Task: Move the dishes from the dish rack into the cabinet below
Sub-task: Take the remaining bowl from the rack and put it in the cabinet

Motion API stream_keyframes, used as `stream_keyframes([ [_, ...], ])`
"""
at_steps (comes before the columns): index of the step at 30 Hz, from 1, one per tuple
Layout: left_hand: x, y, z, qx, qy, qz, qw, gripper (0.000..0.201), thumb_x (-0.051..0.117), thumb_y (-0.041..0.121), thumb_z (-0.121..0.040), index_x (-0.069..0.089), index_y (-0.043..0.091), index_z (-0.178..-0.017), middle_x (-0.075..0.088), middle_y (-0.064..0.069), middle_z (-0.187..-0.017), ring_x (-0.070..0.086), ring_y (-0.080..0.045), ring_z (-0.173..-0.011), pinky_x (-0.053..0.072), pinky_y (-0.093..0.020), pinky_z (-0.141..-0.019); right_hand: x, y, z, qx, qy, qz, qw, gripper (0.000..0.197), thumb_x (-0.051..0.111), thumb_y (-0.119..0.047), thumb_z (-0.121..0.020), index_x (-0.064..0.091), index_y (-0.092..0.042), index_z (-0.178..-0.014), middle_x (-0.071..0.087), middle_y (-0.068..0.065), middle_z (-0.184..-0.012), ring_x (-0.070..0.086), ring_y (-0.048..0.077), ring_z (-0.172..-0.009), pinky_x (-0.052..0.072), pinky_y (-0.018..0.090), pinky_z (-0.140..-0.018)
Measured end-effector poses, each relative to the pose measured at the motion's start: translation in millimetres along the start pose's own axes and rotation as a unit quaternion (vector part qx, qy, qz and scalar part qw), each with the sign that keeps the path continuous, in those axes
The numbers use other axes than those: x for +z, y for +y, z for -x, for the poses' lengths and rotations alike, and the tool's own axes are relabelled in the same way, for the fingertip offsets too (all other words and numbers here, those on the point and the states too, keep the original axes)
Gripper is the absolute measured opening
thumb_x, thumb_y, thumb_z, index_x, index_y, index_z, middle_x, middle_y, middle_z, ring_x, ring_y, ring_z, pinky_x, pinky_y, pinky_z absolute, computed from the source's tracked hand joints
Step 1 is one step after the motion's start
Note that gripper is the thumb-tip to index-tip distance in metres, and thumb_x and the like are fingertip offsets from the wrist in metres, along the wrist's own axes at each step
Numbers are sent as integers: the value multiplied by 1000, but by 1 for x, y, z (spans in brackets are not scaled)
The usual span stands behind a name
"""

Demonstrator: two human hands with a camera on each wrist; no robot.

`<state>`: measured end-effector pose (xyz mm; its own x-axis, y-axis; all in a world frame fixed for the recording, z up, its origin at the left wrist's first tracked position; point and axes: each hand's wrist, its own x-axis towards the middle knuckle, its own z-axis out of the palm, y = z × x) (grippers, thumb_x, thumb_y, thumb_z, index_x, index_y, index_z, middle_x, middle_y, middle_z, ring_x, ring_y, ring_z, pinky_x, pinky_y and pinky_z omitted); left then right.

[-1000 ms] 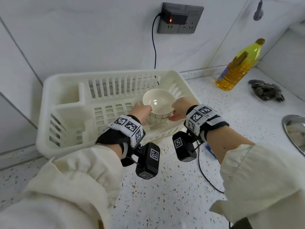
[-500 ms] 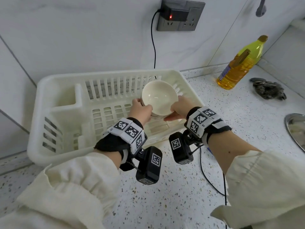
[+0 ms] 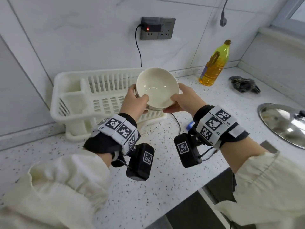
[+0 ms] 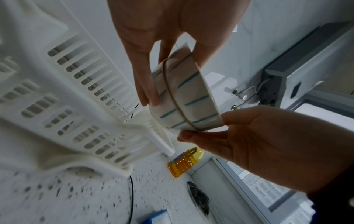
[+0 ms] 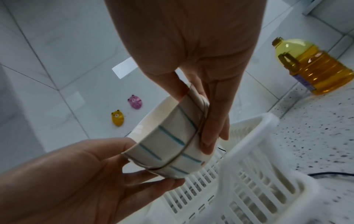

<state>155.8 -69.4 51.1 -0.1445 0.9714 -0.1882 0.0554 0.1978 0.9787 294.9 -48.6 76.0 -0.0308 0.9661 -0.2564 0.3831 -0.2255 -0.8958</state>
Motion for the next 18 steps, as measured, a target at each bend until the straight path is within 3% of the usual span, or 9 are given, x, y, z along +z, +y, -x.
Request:
stream_keyframes([
  [4, 25, -14, 74, 5, 3, -2, 1000, 59, 42, 5, -86, 28, 18, -141, 46, -7, -118, 57, -25, -98, 53, -27, -74, -22, 36, 72, -7, 2, 12, 1000, 57, 34, 3, -86, 34, -16, -140, 60, 6, -83, 68, 19, -53, 60, 23, -54],
  [6, 40, -25, 111, 6, -3, -12, 1000, 58, 41, 5, -85, 29, 18, -141, 49, -9, -121, 59, -27, -98, 54, -29, -73, -33, 58, 110, -4, 5, 1, 1000, 55, 34, 3, -86, 34, -14, -139, 62, 12, -92, 68, 16, -47, 59, 22, -48],
  [9, 62, -47, 162, -6, -15, -23, 1000, 58, 41, 6, -85, 30, 18, -140, 50, -9, -123, 60, -31, -108, 57, -35, -78, -50, 91, 161, 11, 14, -10, 1000, 54, 35, 3, -87, 36, -13, -138, 59, 8, -92, 68, 21, -53, 61, 27, -57],
  [11, 76, -63, 192, -15, -20, -24, 999, 55, 41, 8, -85, 32, 18, -138, 49, -6, -115, 60, -31, -108, 56, -37, -83, -57, 114, 191, 19, 19, -1, 1000, 53, 36, 3, -87, 37, -14, -138, 56, 6, -98, 69, 30, -64, 61, 36, -65],
  [14, 91, -90, 227, -32, -26, -39, 998, 50, 41, 9, -86, 35, 17, -134, 50, -5, -108, 60, -31, -105, 56, -43, -86, -63, 151, 224, 34, 27, 10, 999, 55, 37, 2, -85, 40, -15, -137, 57, 6, -104, 68, 34, -72, 61, 43, -67],
  [16, 98, -112, 243, -41, -35, -57, 997, 49, 41, 11, -85, 35, 17, -133, 51, -5, -107, 61, -31, -102, 55, -46, -87, -63, 179, 237, 54, 32, 12, 998, 56, 38, -1, -83, 41, -17, -136, 54, 14, -122, 66, 41, -90, 60, 48, -74],
  [18, 102, -136, 254, -36, -53, -88, 994, 49, 42, 13, -86, 34, 16, -134, 52, -5, -110, 61, -25, -94, 57, -40, -84, -60, 206, 247, 74, 30, 28, 996, 56, 40, -5, -80, 42, -19, -135, 53, 14, -127, 62, 42, -102, 56, 51, -82],
])
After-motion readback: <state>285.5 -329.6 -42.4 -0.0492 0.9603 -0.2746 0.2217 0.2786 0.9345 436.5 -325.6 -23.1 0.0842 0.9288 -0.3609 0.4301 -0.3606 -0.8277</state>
